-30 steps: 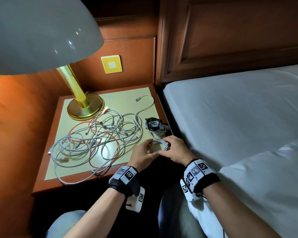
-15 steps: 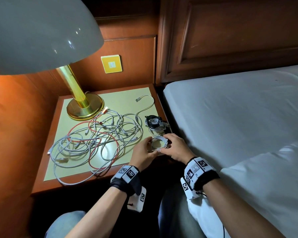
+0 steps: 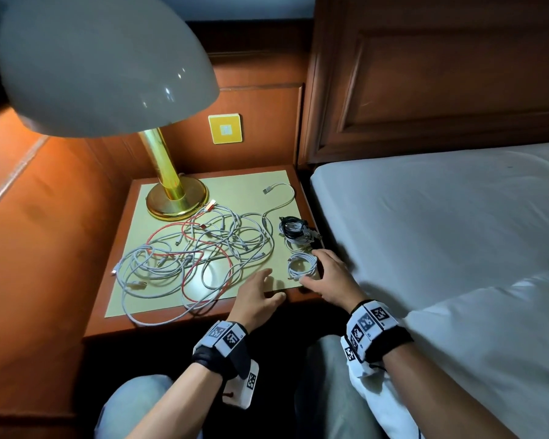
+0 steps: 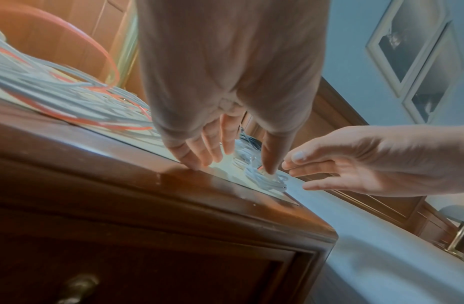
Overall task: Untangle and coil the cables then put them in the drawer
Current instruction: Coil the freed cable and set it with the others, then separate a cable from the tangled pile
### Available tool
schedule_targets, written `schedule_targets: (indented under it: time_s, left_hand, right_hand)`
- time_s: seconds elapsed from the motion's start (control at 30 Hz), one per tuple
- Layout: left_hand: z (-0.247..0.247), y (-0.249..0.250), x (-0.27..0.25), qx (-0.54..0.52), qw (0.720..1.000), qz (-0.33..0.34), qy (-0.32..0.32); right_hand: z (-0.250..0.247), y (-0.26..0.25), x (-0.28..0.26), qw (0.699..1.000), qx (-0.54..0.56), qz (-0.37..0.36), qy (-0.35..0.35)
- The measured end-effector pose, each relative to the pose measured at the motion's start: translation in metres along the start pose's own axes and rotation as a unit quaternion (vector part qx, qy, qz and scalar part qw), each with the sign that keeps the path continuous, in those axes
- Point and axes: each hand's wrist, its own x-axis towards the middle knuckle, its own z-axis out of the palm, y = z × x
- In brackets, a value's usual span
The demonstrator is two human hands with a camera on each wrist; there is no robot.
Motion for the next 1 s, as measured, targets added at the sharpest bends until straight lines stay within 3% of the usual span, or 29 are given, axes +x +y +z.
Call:
schedule_targets:
  time_s: [0.27,0.7,1.0]
  left_hand:
    - [-0.04,-0.028,-0.049,0.002,1.0,-0.01,0.027]
    - [-0.102,-0.064,-0.068,0.036,0.985,-0.048,0.16]
    - [-0.108,-0.084,-0.037,0.091,0.98,-0.138,0.106]
  right_hand:
    - [0.021,-0.035,-0.022,0.997,-0.014,-0.058,-0.045]
    - [0.06,-0.091,-0.006,0.987,-0.048,-0.113,-0.104]
    - [0.087,-0.101,0.03,0.98,-0.11,-0.117,-0.12]
